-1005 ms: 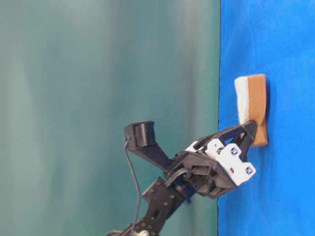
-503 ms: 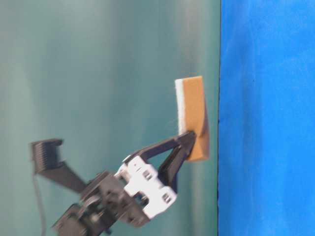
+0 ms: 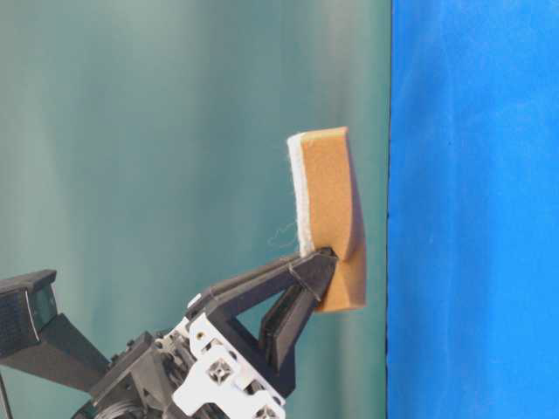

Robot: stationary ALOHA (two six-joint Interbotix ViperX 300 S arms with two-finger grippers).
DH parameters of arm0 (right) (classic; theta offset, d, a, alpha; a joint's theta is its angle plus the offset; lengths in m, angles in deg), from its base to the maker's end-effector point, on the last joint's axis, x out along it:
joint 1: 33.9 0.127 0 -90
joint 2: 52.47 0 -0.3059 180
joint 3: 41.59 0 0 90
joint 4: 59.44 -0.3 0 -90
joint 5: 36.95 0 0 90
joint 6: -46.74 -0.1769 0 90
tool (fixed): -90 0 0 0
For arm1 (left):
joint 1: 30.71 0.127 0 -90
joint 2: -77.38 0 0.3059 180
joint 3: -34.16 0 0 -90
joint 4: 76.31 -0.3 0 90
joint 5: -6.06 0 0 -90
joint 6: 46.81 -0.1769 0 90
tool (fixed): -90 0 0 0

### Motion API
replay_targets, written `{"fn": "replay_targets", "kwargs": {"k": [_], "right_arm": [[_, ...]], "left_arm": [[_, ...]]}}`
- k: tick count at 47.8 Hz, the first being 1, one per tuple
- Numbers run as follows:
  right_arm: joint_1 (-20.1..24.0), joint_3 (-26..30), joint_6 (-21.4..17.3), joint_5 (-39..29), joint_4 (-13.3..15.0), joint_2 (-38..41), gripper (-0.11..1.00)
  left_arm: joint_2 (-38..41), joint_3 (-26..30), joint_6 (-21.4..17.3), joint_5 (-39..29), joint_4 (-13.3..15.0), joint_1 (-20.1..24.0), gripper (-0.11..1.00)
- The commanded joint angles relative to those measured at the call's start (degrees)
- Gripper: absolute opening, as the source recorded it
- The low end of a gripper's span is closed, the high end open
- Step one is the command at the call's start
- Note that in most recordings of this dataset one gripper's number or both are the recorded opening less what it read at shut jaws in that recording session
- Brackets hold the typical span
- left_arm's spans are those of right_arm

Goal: Hand over the sponge with the left arm and wipe it with the right arm.
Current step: 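Carry the sponge toward the center while the right gripper approaches, then grasp the sponge's free end with the right gripper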

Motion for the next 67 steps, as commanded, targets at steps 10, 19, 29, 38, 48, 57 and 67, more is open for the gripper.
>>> {"fn": "replay_targets", "kwargs": {"k": [10, 19, 29, 38, 48, 57, 67], "right_arm": [[0.0, 6.9, -1.8, 0.1, -0.2, 7.4, 0.0], [0.0, 11.6, -2.6, 0.1, -0.3, 15.2, 0.01], [-0.1, 16.4, -2.5, 0.1, -0.2, 23.4, 0.46], [-0.1, 22.0, -2.5, -2.2, -0.2, 31.1, 0.73], [-0.5, 28.0, -2.7, -7.5, -0.3, 37.9, 0.73], [-1.1, 30.8, -2.7, -9.3, -0.3, 42.2, 0.73], [-1.1, 31.4, -2.7, -10.9, -0.4, 44.6, 0.73]], "left_arm": [[-0.9, 1.1, -0.6, 0.2, 0.1, -0.2, 0.17], [-0.9, 1.2, -1.3, 0.2, 0.1, -0.3, 0.17], [-1.0, 1.1, -1.9, 0.3, 0.1, -0.3, 0.17], [-0.9, 1.2, -2.9, 0.3, 0.1, -0.2, 0.17], [-0.9, 1.2, -3.6, 0.3, 0.1, -0.3, 0.17], [-0.9, 1.2, -4.0, 0.3, 0.1, -0.3, 0.17], [-0.9, 1.2, -4.4, 0.3, 0.1, -0.4, 0.17]]}}
